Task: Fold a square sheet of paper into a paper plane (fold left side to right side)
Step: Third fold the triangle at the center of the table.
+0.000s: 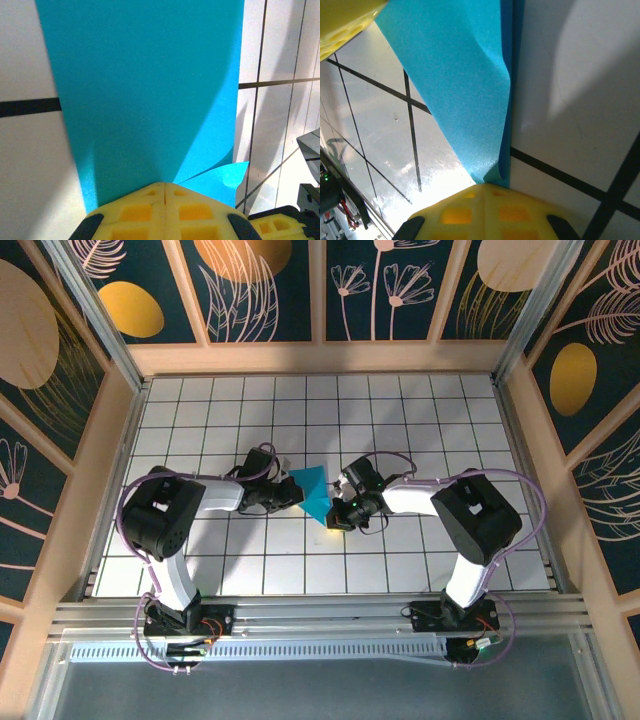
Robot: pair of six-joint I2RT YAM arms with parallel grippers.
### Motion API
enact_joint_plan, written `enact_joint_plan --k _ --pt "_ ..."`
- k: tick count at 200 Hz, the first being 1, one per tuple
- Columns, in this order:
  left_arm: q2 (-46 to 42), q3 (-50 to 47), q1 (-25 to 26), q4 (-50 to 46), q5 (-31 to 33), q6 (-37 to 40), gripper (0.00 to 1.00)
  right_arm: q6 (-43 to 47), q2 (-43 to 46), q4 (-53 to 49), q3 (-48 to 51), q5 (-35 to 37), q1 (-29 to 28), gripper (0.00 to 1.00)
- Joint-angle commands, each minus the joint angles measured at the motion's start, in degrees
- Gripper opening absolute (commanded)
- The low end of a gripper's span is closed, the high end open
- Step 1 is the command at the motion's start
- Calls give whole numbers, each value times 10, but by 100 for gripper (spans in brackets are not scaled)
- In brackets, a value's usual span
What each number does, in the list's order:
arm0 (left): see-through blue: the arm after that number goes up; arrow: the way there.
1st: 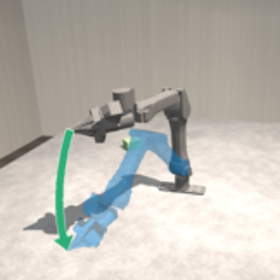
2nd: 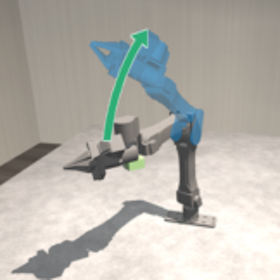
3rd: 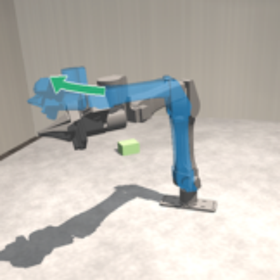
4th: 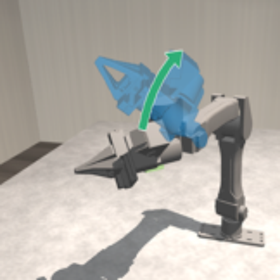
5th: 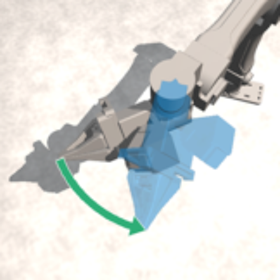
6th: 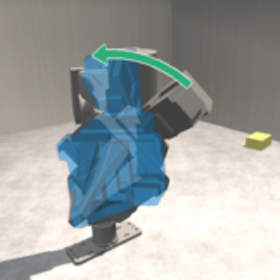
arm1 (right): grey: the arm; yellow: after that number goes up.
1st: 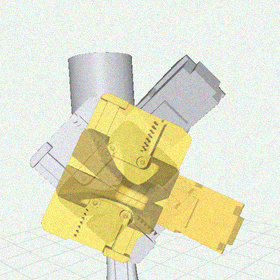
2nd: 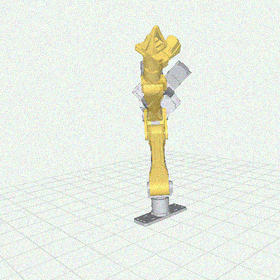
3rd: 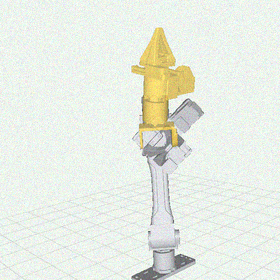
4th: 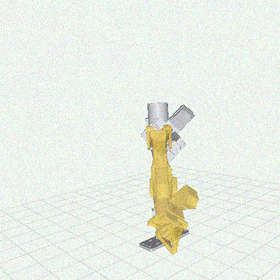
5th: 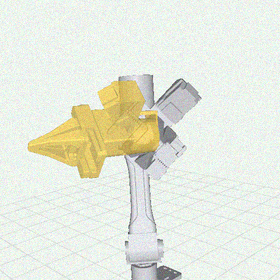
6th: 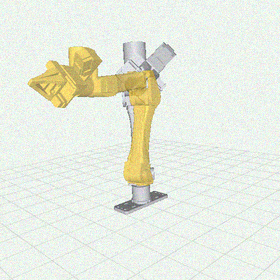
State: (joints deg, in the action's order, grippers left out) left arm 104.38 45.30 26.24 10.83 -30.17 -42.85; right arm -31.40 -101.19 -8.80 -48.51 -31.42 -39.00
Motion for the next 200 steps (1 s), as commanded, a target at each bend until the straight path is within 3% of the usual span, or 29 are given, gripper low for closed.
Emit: enact_joint_plan --k 1,58,99,135,200 --pt "4 -22 -46 -9 87 34 1 13 -35 -103 29 90 1 0" --pt "-86 -14 -52 -33 86 58 1 9 -31 -93 25 81 -1 0" --pt "-147 -48 -15 -45 23 61 2 8 -34 -88 21 80 -1 0" --pt "-122 -50 49 -32 2 39 2 7 -37 -88 17 82 -2 0" --pt "-49 -12 55 -25 10 41 1 6 -36 -90 16 84 -3 0"
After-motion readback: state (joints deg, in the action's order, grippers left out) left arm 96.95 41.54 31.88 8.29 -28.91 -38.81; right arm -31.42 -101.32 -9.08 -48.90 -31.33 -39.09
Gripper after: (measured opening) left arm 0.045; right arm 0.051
